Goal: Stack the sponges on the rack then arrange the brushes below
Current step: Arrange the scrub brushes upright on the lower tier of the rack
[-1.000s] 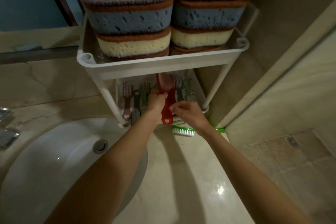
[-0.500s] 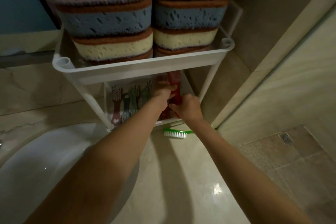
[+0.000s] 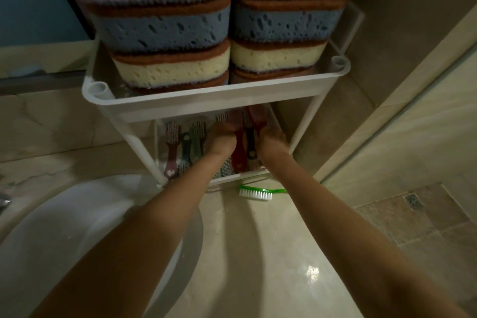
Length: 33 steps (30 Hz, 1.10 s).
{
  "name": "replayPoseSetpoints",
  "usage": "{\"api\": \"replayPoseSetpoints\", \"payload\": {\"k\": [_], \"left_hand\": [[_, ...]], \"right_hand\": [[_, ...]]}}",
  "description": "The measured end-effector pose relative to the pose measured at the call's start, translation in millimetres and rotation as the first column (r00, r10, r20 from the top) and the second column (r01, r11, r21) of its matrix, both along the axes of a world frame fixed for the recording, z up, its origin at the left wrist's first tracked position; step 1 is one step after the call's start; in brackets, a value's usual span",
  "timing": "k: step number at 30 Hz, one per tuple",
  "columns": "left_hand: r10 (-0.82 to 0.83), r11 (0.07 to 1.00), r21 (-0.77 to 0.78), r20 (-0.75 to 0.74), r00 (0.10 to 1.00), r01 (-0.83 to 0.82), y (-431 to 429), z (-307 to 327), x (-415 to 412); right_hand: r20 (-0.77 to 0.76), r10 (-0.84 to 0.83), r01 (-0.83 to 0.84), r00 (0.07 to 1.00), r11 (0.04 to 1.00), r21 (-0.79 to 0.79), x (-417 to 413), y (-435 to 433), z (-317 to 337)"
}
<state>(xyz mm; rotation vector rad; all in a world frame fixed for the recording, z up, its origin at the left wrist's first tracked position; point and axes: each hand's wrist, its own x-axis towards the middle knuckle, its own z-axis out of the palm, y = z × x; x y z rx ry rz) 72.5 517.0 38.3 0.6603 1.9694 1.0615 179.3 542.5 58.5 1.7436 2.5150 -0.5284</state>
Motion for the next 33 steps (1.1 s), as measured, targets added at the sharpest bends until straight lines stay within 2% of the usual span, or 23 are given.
{"api": "replayPoseSetpoints", "payload": {"k": [6, 13, 15, 17, 19, 21, 23, 25, 28, 30, 33], "left_hand": [[-0.081, 0.997, -0.022, -0.093, 0.992, 0.079, -12, -11, 4], [-0.075, 0.997, -0.021, -0.011, 0.997, 0.074, -11, -15, 3], [-0.061, 0.998, -0.013, 0.005, 0.998, 0.061, -12, -14, 2], [-0.051, 0.999, 0.013, -0.014, 0.999, 0.051, -15, -12, 3], [-0.041, 0.997, 0.055, -0.061, 0.997, 0.045, -23, -8, 6], [-0.039, 0.994, 0.102, -0.100, 0.994, 0.050, -37, -2, 10], [-0.040, 0.988, 0.141, -0.110, 0.993, 0.056, -55, -1, 15], [-0.051, 0.988, 0.133, -0.190, 0.980, 0.078, -78, -1, 19], [-0.039, 0.989, 0.127, -0.238, 0.970, 0.071, -111, -5, 27], [-0.001, 0.993, 0.114, -0.218, 0.976, 0.026, -129, -11, 30], [0.043, 0.995, 0.092, -0.145, 0.989, -0.030, -153, -19, 31]], "right_hand": [[0.032, -0.032, 0.035, 0.999, 0.997, -0.066, 0, 5, -6], [0.101, 0.007, -0.008, 0.995, 1.000, 0.006, 0, 9, -14], [0.113, 0.038, -0.046, 0.993, 0.996, 0.073, 2, 5, -13], [0.065, 0.062, -0.074, 0.996, 0.978, 0.194, 5, -1, -11], [-0.047, 0.100, -0.083, 0.994, 0.958, 0.273, 12, -16, -6], [-0.190, 0.206, -0.125, 0.960, 0.922, 0.366, 26, -39, -7], [-0.219, 0.266, -0.162, 0.939, 0.902, 0.401, 46, -61, -20], [-0.181, 0.236, -0.189, 0.955, 0.951, 0.244, 63, -77, -40], [0.006, 0.215, -0.215, 0.976, 0.975, 0.057, 77, -87, -66], [0.118, 0.221, -0.223, 0.968, 0.975, 0.009, 77, -88, -74], [0.178, 0.215, -0.228, 0.960, 0.972, 0.052, 73, -88, -81]]}}
